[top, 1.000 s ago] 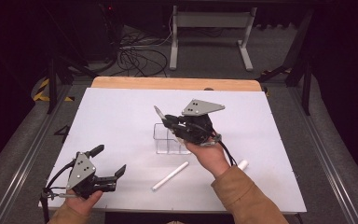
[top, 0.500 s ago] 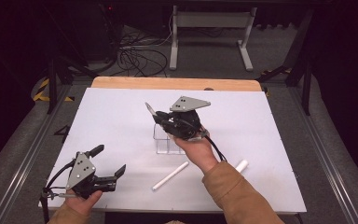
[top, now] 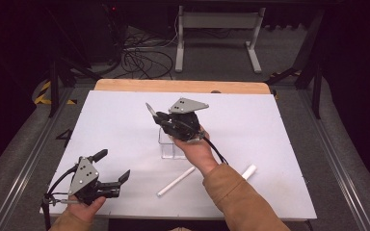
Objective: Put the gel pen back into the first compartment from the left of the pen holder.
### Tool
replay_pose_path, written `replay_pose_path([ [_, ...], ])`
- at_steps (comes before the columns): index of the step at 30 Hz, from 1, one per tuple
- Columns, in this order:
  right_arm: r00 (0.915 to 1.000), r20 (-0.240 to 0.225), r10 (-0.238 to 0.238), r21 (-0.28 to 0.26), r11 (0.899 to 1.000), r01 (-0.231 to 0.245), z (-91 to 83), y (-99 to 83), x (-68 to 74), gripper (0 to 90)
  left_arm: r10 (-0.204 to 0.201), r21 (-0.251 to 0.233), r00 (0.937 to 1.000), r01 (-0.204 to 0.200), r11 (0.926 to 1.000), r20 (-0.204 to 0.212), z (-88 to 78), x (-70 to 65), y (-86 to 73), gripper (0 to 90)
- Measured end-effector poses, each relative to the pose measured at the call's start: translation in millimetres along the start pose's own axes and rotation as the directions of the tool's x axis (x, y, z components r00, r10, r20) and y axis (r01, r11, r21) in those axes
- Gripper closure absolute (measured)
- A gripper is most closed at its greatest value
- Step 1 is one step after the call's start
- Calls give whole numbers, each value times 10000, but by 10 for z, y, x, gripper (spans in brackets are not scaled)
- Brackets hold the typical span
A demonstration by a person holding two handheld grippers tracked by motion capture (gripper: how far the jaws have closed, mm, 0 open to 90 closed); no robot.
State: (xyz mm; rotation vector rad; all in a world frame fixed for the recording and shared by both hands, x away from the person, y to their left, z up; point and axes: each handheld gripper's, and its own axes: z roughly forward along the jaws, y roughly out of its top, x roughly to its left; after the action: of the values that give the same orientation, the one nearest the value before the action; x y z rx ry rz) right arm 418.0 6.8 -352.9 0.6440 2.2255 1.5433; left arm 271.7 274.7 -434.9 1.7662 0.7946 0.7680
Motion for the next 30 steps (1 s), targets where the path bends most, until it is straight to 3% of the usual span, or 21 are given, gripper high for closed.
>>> replay_pose_path([
  [17, 9999, 172, 9, 21, 10000, -10, 149, -47, -20, 788, 43, 32, 10000, -43, 10000, 21, -6, 7, -5, 66],
  [22, 9999, -51, 141, 96, 9999, -140, 112, -45, -26, 591, 25, 34, 10000, -25, 10000, 5, -14, 12, -9, 66],
  [30, 9999, -132, -27, 24, 10000, 28, -80, 1, 8, 374, 47, 46, 10000, -47, 10000, 1, -19, 6, -9, 66],
])
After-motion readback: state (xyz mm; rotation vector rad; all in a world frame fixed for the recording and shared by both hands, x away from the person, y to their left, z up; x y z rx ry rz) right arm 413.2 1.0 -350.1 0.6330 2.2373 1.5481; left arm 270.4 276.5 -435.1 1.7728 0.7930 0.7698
